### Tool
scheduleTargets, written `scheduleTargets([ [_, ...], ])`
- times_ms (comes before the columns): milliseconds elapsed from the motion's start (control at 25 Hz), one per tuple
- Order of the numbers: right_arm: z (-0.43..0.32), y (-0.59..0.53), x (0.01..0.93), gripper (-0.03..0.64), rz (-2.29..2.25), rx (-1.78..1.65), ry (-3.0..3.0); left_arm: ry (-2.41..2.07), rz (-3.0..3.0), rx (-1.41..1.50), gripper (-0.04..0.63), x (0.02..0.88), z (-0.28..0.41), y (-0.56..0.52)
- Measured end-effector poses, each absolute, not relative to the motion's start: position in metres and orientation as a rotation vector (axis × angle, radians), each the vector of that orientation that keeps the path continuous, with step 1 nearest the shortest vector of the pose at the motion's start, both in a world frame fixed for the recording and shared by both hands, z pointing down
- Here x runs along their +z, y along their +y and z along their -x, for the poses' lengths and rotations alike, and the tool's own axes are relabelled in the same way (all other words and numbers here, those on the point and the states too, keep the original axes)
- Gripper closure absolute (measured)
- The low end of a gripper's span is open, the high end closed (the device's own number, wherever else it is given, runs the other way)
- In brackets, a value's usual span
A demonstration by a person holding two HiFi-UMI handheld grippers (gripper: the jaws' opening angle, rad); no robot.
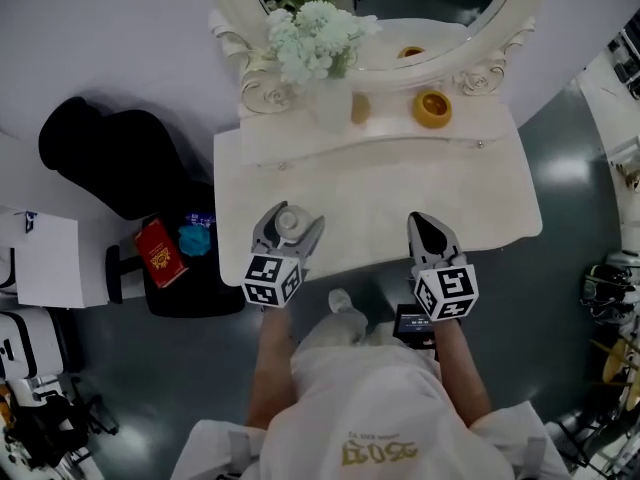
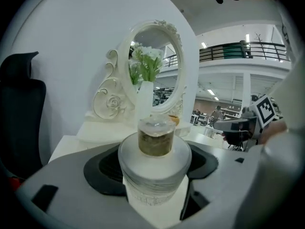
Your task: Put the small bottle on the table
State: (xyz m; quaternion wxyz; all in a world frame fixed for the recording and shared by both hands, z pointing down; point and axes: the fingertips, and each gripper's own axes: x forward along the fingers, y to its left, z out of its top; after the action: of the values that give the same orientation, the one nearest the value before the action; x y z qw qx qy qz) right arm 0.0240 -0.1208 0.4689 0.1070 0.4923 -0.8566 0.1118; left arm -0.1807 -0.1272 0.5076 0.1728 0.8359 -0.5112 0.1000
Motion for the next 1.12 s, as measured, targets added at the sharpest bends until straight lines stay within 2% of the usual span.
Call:
scheduleTargets([
  [840, -0.017, -0.16, 0.49, 0.604, -1.436, 0.362, -2.46, -1.409, -2.359, 0.262, 0.239, 0.529, 0.193, -0.172],
  [1120, -0.025, -0.179, 0.512, 0.604, -1.404, 0.416, -2.436, -1.404, -2.361, 0.368, 0.239, 0.558, 0.182, -0.191],
])
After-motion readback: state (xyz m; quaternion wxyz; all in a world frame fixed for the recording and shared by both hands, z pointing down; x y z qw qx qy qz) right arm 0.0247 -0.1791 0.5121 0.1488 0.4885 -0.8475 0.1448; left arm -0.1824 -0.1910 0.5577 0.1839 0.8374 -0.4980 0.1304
